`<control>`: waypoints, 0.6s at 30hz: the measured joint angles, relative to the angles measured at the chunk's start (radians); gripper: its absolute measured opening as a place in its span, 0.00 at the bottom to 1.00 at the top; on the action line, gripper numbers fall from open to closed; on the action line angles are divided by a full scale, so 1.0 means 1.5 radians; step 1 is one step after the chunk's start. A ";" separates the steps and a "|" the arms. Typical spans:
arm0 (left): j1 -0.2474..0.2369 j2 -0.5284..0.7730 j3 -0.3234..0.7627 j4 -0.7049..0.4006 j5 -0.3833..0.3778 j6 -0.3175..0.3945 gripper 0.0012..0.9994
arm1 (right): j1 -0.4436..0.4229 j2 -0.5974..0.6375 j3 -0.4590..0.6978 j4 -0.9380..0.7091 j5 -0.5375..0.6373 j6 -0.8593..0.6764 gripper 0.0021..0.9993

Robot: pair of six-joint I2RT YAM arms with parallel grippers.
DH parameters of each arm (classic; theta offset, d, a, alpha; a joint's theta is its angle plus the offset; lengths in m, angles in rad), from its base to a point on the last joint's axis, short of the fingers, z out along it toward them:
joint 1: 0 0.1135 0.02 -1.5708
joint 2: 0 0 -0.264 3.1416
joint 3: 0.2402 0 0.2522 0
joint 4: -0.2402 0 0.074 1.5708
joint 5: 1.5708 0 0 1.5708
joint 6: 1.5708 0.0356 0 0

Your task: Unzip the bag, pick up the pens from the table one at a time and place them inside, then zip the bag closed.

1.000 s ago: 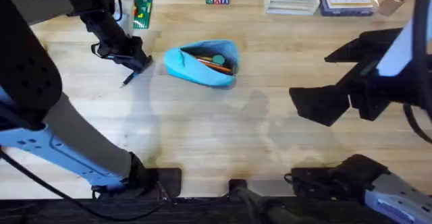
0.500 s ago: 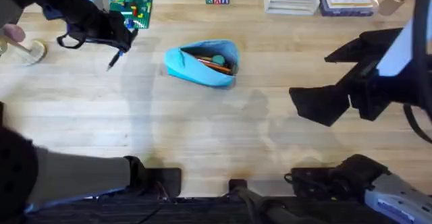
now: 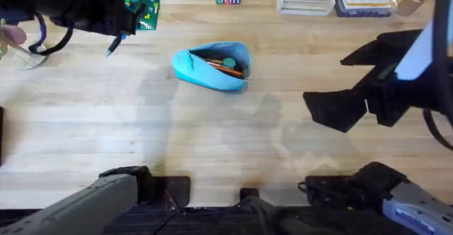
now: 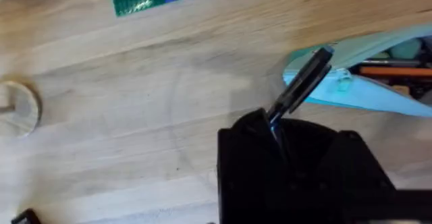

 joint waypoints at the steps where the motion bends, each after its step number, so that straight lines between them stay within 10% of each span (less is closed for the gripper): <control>1: -0.012 -0.007 0.000 0.000 0.006 0.010 0.04 | 0.000 0.000 0.000 0.000 0.000 0.000 1.00; 9: -0.101 -0.034 0.000 0.000 0.112 0.141 0.04 | 0.000 0.000 0.000 0.000 0.000 0.000 1.00; 18: -0.113 -0.034 0.000 0.001 0.280 0.261 0.04 | 0.000 0.000 0.000 0.000 0.000 0.000 1.00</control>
